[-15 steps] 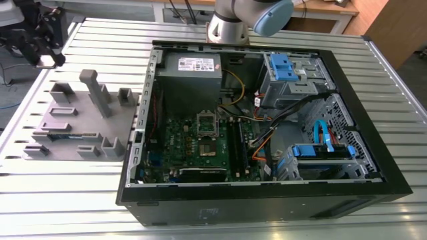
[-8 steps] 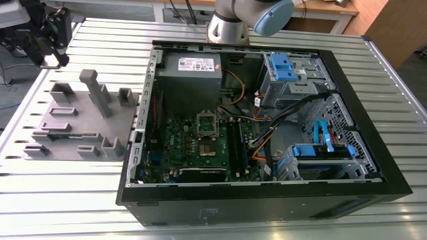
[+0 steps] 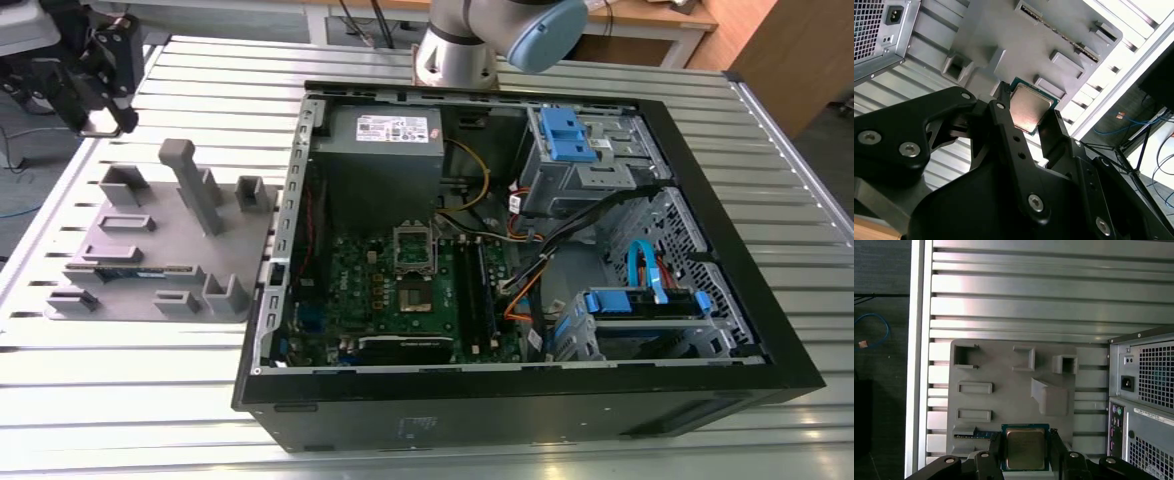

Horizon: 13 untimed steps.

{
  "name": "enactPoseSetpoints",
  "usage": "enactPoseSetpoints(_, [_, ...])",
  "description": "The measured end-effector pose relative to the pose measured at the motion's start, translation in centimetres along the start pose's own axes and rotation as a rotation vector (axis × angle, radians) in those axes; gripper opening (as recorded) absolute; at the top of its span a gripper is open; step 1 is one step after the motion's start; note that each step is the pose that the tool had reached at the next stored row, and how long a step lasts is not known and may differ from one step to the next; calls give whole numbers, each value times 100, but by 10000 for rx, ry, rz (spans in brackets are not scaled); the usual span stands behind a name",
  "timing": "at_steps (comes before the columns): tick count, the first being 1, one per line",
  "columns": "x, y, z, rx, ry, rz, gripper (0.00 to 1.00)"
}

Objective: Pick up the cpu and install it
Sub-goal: 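Pick up the cpu and move it towards the insertion slot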

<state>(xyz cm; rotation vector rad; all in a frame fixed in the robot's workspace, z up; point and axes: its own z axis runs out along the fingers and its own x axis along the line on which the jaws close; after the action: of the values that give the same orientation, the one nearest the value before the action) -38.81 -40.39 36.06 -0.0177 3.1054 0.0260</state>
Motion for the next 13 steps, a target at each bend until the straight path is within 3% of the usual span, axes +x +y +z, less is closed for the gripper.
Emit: enactPoseSetpoints(13, [-4,2,-107,-1,-2,0,47])
